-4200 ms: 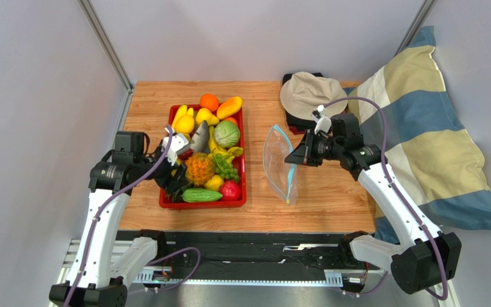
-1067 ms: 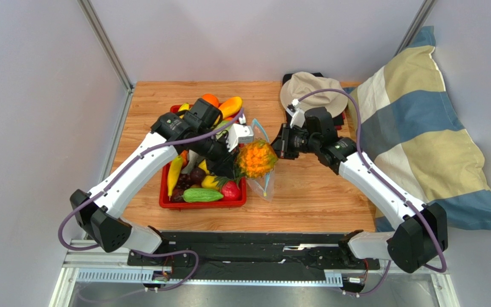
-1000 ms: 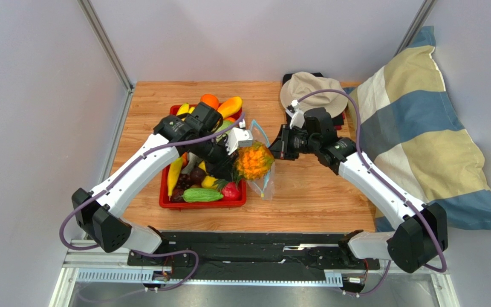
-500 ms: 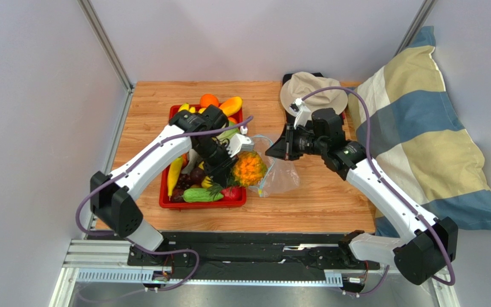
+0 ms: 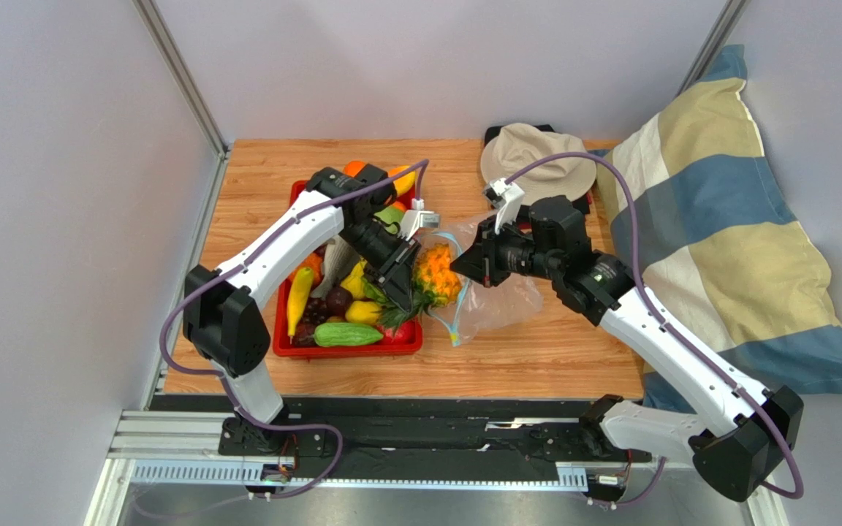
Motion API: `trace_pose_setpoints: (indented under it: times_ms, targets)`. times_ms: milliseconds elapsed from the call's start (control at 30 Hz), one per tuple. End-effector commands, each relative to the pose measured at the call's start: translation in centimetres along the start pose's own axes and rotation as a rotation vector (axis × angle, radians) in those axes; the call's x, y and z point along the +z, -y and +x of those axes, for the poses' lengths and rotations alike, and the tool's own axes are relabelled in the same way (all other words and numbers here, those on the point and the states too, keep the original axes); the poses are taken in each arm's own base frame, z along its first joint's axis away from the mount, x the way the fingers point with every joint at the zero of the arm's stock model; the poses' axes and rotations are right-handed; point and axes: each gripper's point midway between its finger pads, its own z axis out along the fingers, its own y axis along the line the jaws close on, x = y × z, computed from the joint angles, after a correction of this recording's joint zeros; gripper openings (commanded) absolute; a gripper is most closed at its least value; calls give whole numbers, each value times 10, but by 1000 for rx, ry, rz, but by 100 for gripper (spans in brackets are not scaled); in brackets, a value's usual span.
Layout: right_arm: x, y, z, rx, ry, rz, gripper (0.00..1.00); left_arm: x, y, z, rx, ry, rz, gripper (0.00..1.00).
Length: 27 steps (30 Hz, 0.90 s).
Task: Place the food in the zip-top bag and seal the zipper
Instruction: Place the fake fruit in the zipper food storage bag.
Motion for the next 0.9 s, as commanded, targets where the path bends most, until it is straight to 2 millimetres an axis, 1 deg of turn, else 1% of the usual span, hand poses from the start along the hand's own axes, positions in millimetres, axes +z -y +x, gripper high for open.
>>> trace_pose_setpoints:
  times_ms: [0, 33, 67, 100, 133, 167, 200, 233, 267, 300, 333, 367, 400, 433, 467, 500, 533, 567, 600, 633, 667, 700, 733, 767, 800, 833, 867]
  targets:
    - [-6, -12, -8, -72, 19, -19, 0, -23, 41, -20, -66, 112, 219, 0]
    - [-5, -14, -5, -75, 9, -29, 0, -27, 42, -24, -80, 131, 226, 1]
    - [-4, -13, -2, -70, 2, -32, 0, -31, 42, -33, -57, 170, 226, 4]
    - [-2, -14, 2, -63, -8, -38, 0, -38, 45, -40, -50, 202, 230, 5]
    - [-1, -17, 4, -57, -17, -59, 0, -46, 48, -46, -78, 236, 229, 6]
    - [1, -19, 7, -34, -27, -68, 0, -49, 48, -55, -45, 276, 216, 11]
    - [2, -21, 8, -21, -33, -81, 0, -50, 45, -59, -42, 295, 188, 13]
    - [2, -26, 8, -5, -38, -101, 0, -54, 49, -62, -73, 316, 184, 14]
    - [3, -30, 5, 35, -34, -115, 0, -55, 48, -69, -61, 344, 175, 13]
    - [5, -33, 4, 57, -37, -132, 0, -52, 42, -71, -79, 353, 147, 12]
    - [4, -42, 2, 87, -46, -175, 0, -55, 42, -73, -105, 379, 125, 10]
    - [5, -50, -1, 137, -49, -205, 0, -56, 41, -84, -70, 429, 104, 10]
    - [5, -55, -2, 164, -55, -231, 0, -53, 31, -87, -87, 455, 53, 11]
    - [4, -63, -3, 184, -69, -273, 0, -58, 34, -89, -91, 490, 29, 11]
    - [4, -67, -7, 198, -66, -293, 0, -58, 34, -97, -87, 523, 12, 11]
    - [6, -70, -7, 241, -77, -303, 0, -58, 27, -100, -129, 543, -24, 11]
    - [6, -70, -9, 251, -80, -309, 0, -56, 29, -101, -219, 540, 5, 12]
    - [6, -69, -11, 259, -75, -308, 0, -51, 31, -103, -235, 536, 49, 16]
    - [6, -68, -12, 275, -75, -306, 0, -48, 38, -102, -245, 509, 108, 17]
    - [6, -65, -15, 287, -71, -306, 0, -45, 38, -101, -272, 503, 112, 18]
    - [6, -63, -16, 294, -66, -306, 0, -46, 38, -103, -259, 518, 110, 18]
    - [5, -62, -18, 299, -65, -308, 0, -42, 30, -101, -288, 527, 91, 18]
    - [4, -61, -19, 315, -65, -311, 0, -46, 32, -100, -283, 554, 79, 20]
    - [2, -63, -21, 316, -57, -322, 0, -45, 27, -100, -281, 577, 57, 21]
    - [2, -63, -20, 329, -60, -330, 0, -47, 20, -103, -270, 621, -24, 21]
    - [-1, -69, -20, 351, -67, -357, 0, -54, 20, -102, -252, 656, -63, 24]
    - [-2, -74, -25, 352, -50, -388, 0, -58, 19, -104, -237, 682, -104, 27]
